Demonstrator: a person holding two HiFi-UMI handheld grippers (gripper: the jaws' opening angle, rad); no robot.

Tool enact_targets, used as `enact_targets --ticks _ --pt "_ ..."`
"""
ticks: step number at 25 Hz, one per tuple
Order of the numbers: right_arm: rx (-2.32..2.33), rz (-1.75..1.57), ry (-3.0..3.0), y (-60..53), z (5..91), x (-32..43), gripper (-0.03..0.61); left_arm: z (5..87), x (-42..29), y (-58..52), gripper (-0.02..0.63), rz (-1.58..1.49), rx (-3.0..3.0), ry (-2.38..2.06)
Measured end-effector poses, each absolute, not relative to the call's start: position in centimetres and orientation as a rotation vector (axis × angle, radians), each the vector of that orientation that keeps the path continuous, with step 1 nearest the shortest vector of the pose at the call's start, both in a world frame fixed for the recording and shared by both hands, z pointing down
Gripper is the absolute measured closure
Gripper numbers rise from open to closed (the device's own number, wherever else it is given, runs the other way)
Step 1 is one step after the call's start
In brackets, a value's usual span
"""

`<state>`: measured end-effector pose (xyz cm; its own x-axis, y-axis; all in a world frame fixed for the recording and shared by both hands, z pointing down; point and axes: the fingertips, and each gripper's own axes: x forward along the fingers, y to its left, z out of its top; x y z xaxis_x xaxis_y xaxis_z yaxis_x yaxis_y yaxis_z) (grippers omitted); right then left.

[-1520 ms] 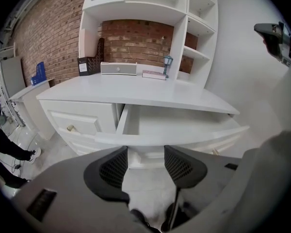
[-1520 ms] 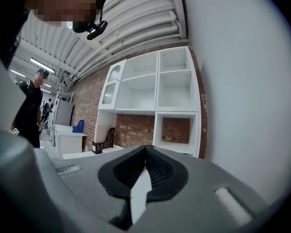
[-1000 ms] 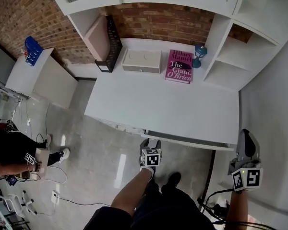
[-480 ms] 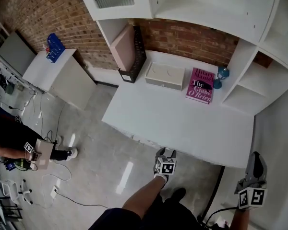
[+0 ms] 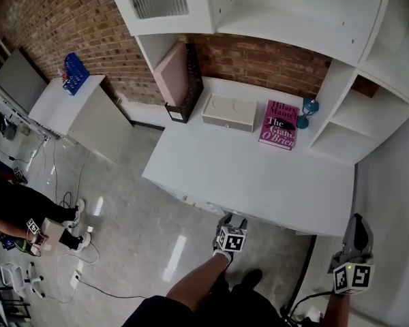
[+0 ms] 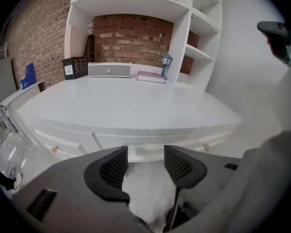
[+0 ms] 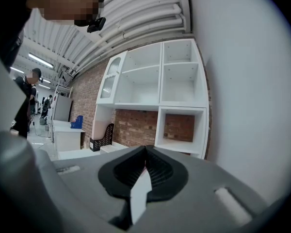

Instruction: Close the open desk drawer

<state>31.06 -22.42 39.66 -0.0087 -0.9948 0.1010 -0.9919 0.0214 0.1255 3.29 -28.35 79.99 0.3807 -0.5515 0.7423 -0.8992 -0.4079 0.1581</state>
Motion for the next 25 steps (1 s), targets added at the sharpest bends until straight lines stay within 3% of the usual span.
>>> enact_targets --ticks 6,16,25 --pt "2.125 -0.011 -2.147 -22.8 39.0 30.2 0.574 72.8 1.0 -24.4 0.382 0.648 2.172 -1.193" --pt "2.146 -0.117 -2.253 -23.5 34.6 26.8 0.574 49.5 -0.9 -30.9 0.382 0.268 2.560 -1.444" --pt "2.163 -0.285 -2.336 -22.2 28.3 24.3 0.574 32.5 -1.0 -30.3 0.382 -0.116 2.729 -1.480"
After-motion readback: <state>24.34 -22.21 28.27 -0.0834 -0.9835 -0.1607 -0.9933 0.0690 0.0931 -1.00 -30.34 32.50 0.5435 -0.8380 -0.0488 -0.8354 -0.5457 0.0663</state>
